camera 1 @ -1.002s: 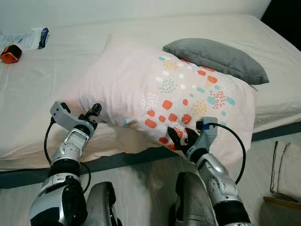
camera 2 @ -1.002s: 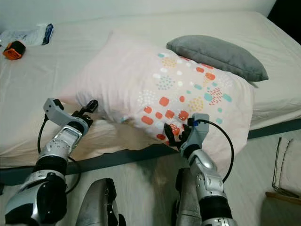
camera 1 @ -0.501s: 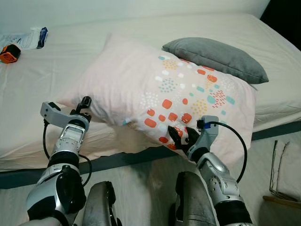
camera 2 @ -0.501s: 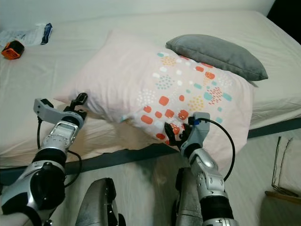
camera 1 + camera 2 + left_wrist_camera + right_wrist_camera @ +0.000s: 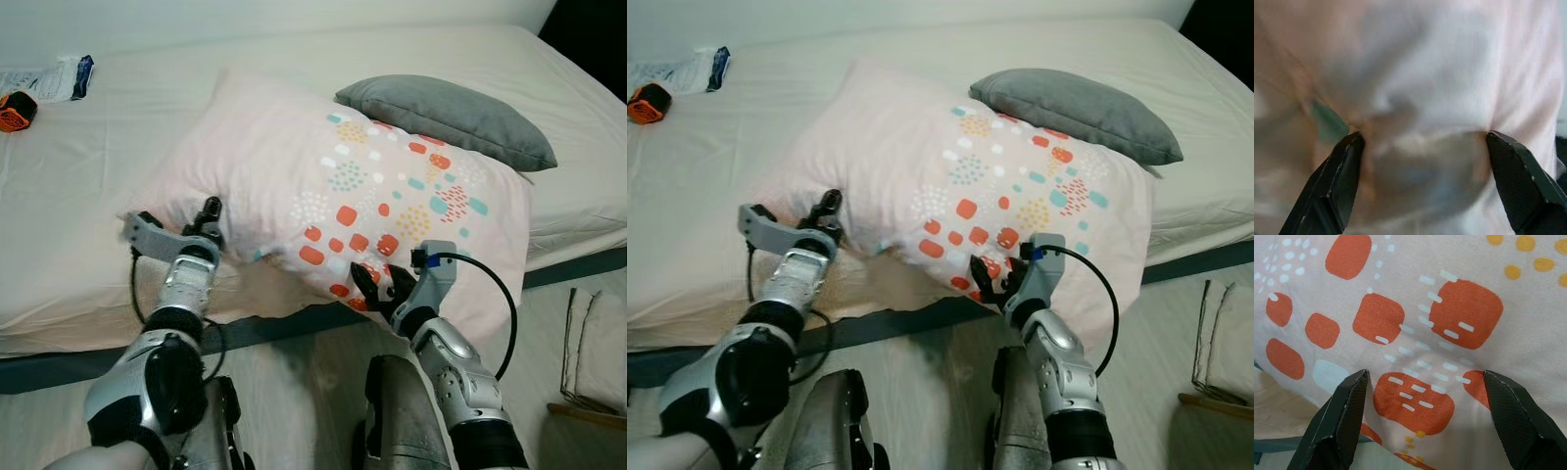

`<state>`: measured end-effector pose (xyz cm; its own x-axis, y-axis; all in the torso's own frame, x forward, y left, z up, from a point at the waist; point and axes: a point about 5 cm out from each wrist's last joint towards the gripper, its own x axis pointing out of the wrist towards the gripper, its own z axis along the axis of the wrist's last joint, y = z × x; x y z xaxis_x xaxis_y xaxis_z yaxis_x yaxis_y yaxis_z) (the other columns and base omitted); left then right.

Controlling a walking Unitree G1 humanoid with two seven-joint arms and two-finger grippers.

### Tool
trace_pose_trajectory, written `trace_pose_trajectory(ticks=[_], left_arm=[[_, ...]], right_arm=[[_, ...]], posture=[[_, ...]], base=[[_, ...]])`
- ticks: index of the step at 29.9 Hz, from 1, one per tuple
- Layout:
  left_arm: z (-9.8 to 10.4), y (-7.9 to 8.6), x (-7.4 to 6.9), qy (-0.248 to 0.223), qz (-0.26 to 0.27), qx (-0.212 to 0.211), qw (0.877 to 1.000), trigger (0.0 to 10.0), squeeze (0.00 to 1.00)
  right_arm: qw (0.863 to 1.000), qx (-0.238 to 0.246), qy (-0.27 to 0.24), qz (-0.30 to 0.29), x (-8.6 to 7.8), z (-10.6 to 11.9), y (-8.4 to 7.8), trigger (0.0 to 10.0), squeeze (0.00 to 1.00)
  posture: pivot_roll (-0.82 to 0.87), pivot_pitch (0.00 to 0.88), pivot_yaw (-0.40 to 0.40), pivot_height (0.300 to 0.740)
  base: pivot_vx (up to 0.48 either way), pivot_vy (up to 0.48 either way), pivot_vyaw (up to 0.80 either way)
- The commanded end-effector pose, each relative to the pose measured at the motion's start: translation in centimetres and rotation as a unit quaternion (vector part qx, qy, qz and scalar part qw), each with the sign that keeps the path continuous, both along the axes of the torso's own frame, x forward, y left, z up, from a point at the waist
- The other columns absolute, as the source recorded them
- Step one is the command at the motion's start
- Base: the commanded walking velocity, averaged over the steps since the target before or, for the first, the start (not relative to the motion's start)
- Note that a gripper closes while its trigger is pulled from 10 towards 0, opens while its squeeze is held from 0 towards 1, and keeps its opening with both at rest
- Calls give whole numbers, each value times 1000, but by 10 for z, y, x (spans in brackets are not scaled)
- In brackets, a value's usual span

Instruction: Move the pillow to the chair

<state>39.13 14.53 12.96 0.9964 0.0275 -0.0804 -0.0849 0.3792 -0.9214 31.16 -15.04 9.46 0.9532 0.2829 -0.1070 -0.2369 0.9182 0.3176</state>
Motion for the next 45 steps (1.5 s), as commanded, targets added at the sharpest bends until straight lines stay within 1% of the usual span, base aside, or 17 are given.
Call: trace_pose_trajectory(ticks=[1,3,6,8,11,16,17,18,19,20,21,25,26,31,32,37,45], left_arm=[[-4,-7,-1,10,-12,-1,1000,10000,0],[5,-20,3,2,-17,-28,999,10000,0],[9,-25,5,0,-20,-31,999,10000,0],[14,-30,6,-2,-22,-29,999,10000,0],[22,-38,9,-2,-27,3,1000,10000,0],[22,-36,10,8,-12,10,1000,10000,0],[21,-31,10,16,3,13,1000,10000,0],[21,-31,10,16,3,13,1000,10000,0],[19,-24,9,27,18,24,999,10000,0],[19,-24,9,27,18,24,999,10000,0],[14,-10,8,42,48,32,997,627,0],[12,0,6,48,69,28,996,627,0],[11,6,6,48,79,25,995,0,0],[10,16,4,48,95,32,994,0,0],[10,21,4,48,104,40,993,0,0],[12,27,4,38,110,48,992,0,0],[15,46,2,5,105,99,990,0,0]], right_arm=[[1000,3,19,-1,-4,-7,1,10000,0],[1000,5,16,-2,-4,-7,2,10000,0],[1000,5,16,-2,-4,-6,2,10000,0],[1000,5,15,-2,-4,-6,3,10000,0],[1000,6,13,-5,-6,-6,4,10000,0],[1000,6,12,-7,-6,-6,3,10000,0],[1000,5,11,-9,-6,-6,3,10000,0],[1000,5,11,-9,-6,-6,3,10000,0],[1000,5,11,-10,-6,-6,3,10000,0],[1000,5,11,-10,-6,-6,3,10000,0],[1000,7,10,-13,-5,-5,3,10000,0],[1000,10,10,-16,-5,-5,3,10000,0],[1000,10,9,-16,-5,-5,3,10000,0],[1000,12,8,-18,-5,-5,3,10000,0],[1000,12,6,-19,-5,-5,4,10000,0],[1000,12,4,-18,-3,-5,5,10000,0],[1000,19,-8,-24,0,-2,2,10000,0]], posture=[[-88,270,7,560],[-100,263,19,560],[-104,264,20,560],[-106,264,25,560],[-110,262,31,560],[-110,260,33,560],[-108,261,33,560],[-108,261,33,560],[-106,263,35,560],[-106,263,35,560],[-106,261,39,560],[-106,261,39,560],[-99,264,39,560],[-95,263,38,560],[-90,262,37,560],[-80,258,35,560],[-74,244,37,560]], base=[[0,0,0],[0,0,0],[0,0,0],[0,0,0],[0,0,0],[0,0,0],[0,0,0],[0,0,0],[0,0,0],[0,0,0],[0,0,0],[0,0,0],[0,0,0],[0,0,0],[0,0,0],[0,0,0],[0,0,0]])
